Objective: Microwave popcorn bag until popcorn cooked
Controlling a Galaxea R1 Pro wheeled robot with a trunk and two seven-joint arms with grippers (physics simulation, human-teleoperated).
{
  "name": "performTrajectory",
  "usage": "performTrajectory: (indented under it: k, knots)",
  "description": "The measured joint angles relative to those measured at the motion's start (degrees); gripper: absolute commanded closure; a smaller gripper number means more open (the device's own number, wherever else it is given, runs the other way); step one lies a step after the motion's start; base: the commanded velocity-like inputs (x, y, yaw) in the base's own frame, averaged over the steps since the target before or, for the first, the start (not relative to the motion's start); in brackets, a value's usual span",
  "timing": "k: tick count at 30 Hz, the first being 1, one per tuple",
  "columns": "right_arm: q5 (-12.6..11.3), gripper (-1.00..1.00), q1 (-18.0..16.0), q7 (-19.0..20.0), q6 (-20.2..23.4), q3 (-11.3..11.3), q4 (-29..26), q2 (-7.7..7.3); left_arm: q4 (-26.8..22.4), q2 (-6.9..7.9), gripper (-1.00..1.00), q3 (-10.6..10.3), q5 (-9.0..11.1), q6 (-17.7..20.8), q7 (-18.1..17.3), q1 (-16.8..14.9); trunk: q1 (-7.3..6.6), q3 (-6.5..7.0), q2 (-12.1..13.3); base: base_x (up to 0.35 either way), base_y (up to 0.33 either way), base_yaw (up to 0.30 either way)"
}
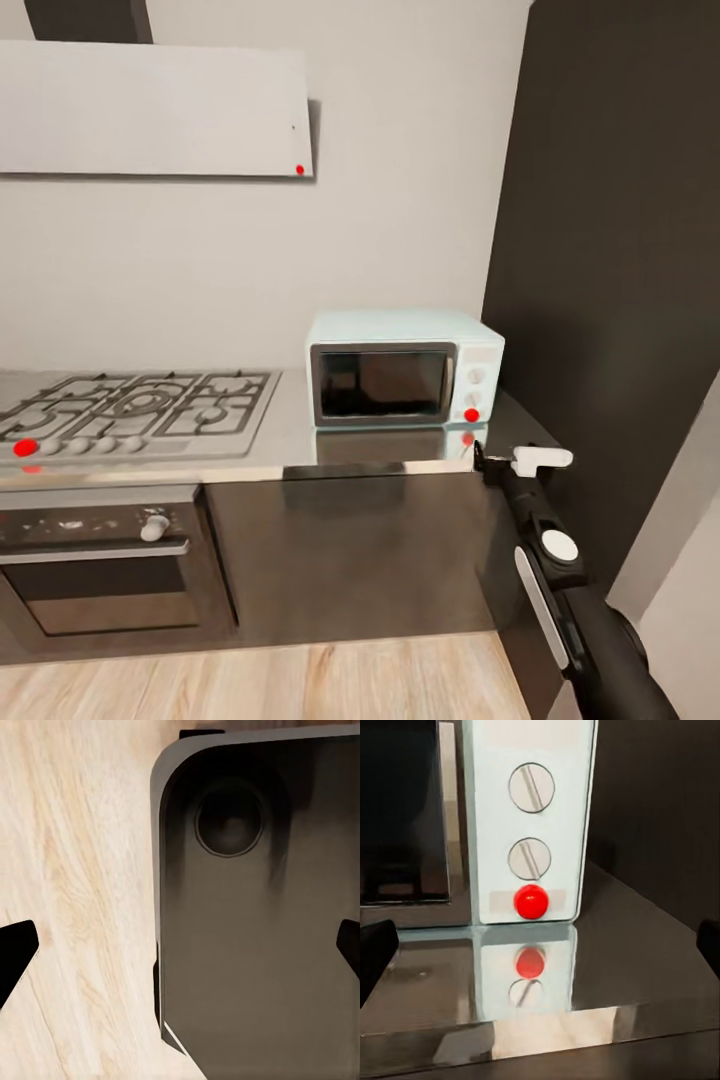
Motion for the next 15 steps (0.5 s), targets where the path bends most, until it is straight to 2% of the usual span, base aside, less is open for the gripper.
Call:
performTrajectory:
  k: [3, 5, 8, 15]
  knots:
    - [0.0, -1.0, 0.0, 0.1, 0.0, 3.0, 0.0, 0.01, 0.0, 0.0, -1.0, 0.0, 0.0, 0.0, 0.0, 0.0, 0.0, 0.0, 0.0, 0.33, 0.086, 0.0]
    - [0.0, -1.0, 0.0, 0.1, 0.0, 3.9, 0.0, 0.01, 0.0, 0.0, -1.0, 0.0, 0.0, 0.0, 0.0, 0.0, 0.0, 0.0, 0.0, 0.325, 0.076, 0.0]
    - [0.0, -1.0, 0.0, 0.1, 0.0, 4.4, 0.0, 0.01, 0.0, 0.0, -1.0, 0.0, 0.0, 0.0, 0.0, 0.0, 0.01, 0.0, 0.0, 0.194, 0.022, 0.0]
    - [0.0, -1.0, 0.0, 0.2, -0.1, 4.5, -1.8, 0.01, 0.0, 0.0, -1.0, 0.0, 0.0, 0.0, 0.0, 0.0, 0.03, 0.0, 0.0, 0.017, 0.002, 0.0]
